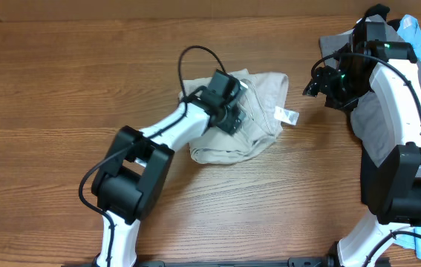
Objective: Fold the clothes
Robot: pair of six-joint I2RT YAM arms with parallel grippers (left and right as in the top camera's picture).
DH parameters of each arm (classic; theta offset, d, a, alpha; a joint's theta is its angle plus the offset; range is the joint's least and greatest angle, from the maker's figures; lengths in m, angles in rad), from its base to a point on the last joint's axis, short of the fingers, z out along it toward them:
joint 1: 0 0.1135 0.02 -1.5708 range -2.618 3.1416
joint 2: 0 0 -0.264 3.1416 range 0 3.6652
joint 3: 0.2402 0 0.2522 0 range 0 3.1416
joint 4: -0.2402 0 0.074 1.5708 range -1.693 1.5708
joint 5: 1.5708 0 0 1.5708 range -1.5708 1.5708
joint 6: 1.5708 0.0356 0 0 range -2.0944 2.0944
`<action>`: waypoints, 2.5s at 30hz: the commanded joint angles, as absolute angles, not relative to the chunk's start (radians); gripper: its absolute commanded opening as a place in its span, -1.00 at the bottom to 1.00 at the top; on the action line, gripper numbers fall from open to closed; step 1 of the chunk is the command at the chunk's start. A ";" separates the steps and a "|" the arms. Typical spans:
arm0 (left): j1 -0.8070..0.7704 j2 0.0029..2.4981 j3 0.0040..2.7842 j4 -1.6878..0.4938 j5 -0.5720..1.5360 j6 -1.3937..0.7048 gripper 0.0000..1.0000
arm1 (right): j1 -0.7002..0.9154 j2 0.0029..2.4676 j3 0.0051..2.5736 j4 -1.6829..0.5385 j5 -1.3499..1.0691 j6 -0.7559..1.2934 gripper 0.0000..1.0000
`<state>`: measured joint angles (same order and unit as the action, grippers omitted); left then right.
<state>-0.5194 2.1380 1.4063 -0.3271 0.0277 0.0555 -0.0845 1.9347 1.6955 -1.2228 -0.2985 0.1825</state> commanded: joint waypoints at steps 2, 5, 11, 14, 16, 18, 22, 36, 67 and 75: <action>-0.245 2.310 1.336 -0.373 -0.137 -0.162 0.74 | -0.086 1.923 1.708 -1.225 -0.292 0.178 0.43; -0.069 2.311 1.339 -0.360 -0.093 -0.260 0.81 | -0.086 1.923 1.708 -1.224 -0.292 0.178 0.43; 0.142 2.311 1.339 -0.323 -0.078 -0.296 0.89 | -0.086 1.923 1.708 -1.225 -0.292 0.178 0.43; 0.231 2.311 1.339 -0.289 -0.051 -0.296 0.89 | -0.086 1.923 1.708 -1.225 -0.292 0.178 0.43; 0.286 2.311 1.339 -0.259 -0.010 -0.300 0.91 | -0.086 1.923 1.708 -1.225 -0.292 0.178 0.44; 0.333 2.311 1.340 -0.245 0.031 -0.349 0.92 | -0.086 1.923 1.708 -1.224 -0.292 0.178 0.44; 0.393 2.311 1.340 -0.229 0.046 -0.434 0.93 | -0.086 1.923 1.708 -1.225 -0.292 0.178 0.44; 0.419 2.265 1.565 -0.470 0.042 -0.314 0.99 | -0.086 1.922 1.718 -1.175 -0.293 0.152 1.00; -0.035 1.620 2.011 -1.265 0.280 -0.254 1.00 | 0.105 1.590 2.344 -1.694 -0.292 0.105 1.00; -0.040 1.633 2.011 -1.268 0.281 -0.254 1.00 | 0.105 1.572 2.344 -1.694 -0.293 0.105 1.00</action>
<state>-0.0387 1.6272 2.0010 -1.2659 0.2741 -0.2775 0.1047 1.5768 2.3245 -1.6958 -0.2958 0.1089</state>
